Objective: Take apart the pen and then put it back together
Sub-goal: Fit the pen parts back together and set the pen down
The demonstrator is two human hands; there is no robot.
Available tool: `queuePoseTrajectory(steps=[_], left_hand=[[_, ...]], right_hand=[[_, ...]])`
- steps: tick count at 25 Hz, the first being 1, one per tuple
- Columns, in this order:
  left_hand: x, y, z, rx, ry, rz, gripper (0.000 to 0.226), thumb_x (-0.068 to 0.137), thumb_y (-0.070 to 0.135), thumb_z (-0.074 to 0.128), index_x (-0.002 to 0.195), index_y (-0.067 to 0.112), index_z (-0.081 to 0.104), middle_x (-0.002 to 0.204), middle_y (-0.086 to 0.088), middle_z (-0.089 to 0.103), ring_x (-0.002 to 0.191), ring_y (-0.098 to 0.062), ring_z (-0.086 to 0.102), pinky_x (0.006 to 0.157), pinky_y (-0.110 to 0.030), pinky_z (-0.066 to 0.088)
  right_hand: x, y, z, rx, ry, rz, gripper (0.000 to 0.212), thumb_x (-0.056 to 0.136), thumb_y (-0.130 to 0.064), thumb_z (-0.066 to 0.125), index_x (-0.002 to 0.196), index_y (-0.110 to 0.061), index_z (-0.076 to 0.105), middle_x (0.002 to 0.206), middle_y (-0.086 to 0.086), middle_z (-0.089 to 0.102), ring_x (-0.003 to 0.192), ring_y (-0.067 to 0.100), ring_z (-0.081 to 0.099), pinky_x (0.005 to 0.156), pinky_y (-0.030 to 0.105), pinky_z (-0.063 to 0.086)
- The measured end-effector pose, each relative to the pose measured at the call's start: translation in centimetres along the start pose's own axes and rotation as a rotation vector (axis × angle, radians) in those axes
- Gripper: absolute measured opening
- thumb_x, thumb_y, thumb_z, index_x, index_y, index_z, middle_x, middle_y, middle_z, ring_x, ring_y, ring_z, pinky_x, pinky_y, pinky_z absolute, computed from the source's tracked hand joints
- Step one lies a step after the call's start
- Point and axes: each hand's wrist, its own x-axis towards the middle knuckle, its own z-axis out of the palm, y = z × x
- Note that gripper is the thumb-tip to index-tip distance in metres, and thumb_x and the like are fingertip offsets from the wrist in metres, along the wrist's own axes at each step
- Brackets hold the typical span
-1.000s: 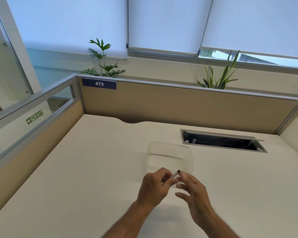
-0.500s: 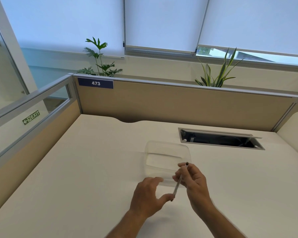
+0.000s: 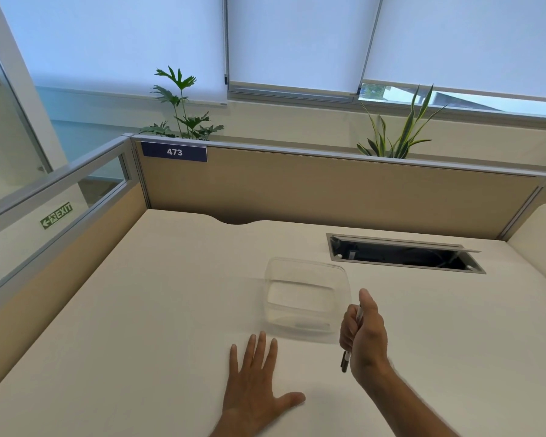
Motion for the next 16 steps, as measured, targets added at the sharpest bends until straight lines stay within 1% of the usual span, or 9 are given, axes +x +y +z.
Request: queuePoseTrajectory(steps=[1,2,3,4,5,10,16], left_hand=[[-0.03,-0.05,0.26,0.015,0.013,-0.002,0.114,0.063,0.097,0.031,0.138,0.014,0.050,0.160,0.001,-0.023,0.143,-0.014,-0.027,0.109,-0.057,0.002],[-0.06,-0.02,0.31,0.027,-0.002,-0.006,0.113,0.063,0.097,0.032,0.138,0.014,0.051,0.163,-0.004,-0.005,0.144,-0.014,-0.026,0.109,-0.058,0.005],[-0.09,-0.02,0.36,0.035,-0.010,-0.009,0.113,0.064,0.097,0.032,0.137,0.014,0.051,0.161,-0.010,0.019,0.144,-0.014,-0.025,0.109,-0.059,0.008],[-0.08,-0.10,0.41,0.038,-0.007,-0.014,0.112,0.064,0.097,0.032,0.137,0.014,0.052,0.154,-0.012,0.036,0.144,-0.014,-0.025,0.108,-0.059,0.010],[-0.06,-0.19,0.52,0.035,0.001,-0.020,0.112,0.064,0.097,0.032,0.137,0.014,0.052,0.149,-0.013,0.043,0.144,-0.014,-0.025,0.107,-0.060,0.010],[0.07,-0.25,0.76,0.035,0.047,-0.022,0.112,0.064,0.096,0.032,0.137,0.014,0.051,0.147,-0.013,0.046,0.144,-0.013,-0.026,0.108,-0.059,0.007],[0.13,-0.35,1.11,0.041,0.082,-0.018,0.112,0.064,0.096,0.031,0.137,0.014,0.052,0.147,-0.013,0.046,0.144,-0.014,-0.025,0.108,-0.059,0.009]], right_hand=[[0.04,0.01,0.05,0.007,0.000,0.001,0.055,0.089,-0.054,0.040,0.051,-0.020,0.022,0.043,-0.005,0.021,0.040,0.012,0.014,0.040,0.023,0.014],[0.03,-0.04,0.11,0.008,0.000,-0.001,0.054,0.088,-0.053,0.040,0.049,-0.020,0.022,0.042,-0.005,0.022,0.039,0.011,0.014,0.040,0.022,0.014],[0.06,-0.05,0.17,0.004,-0.005,-0.006,0.054,0.088,-0.052,0.040,0.048,-0.020,0.023,0.041,-0.006,0.022,0.038,0.011,0.014,0.039,0.021,0.015],[0.10,-0.02,0.27,0.000,-0.010,-0.012,0.054,0.087,-0.052,0.039,0.046,-0.021,0.023,0.040,-0.007,0.023,0.038,0.011,0.015,0.038,0.020,0.016],[0.11,0.01,0.33,-0.003,-0.014,-0.018,0.054,0.088,-0.051,0.038,0.045,-0.022,0.024,0.039,-0.008,0.023,0.037,0.011,0.015,0.038,0.019,0.017],[0.02,0.41,0.43,-0.039,-0.020,-0.049,0.054,0.089,-0.050,0.035,0.041,-0.027,0.026,0.037,-0.009,0.024,0.034,0.009,0.017,0.038,0.017,0.020],[-0.23,0.26,0.41,-0.045,-0.016,-0.037,0.052,0.087,-0.050,0.036,0.044,-0.024,0.022,0.040,-0.006,0.020,0.038,0.012,0.012,0.044,0.022,0.014]])
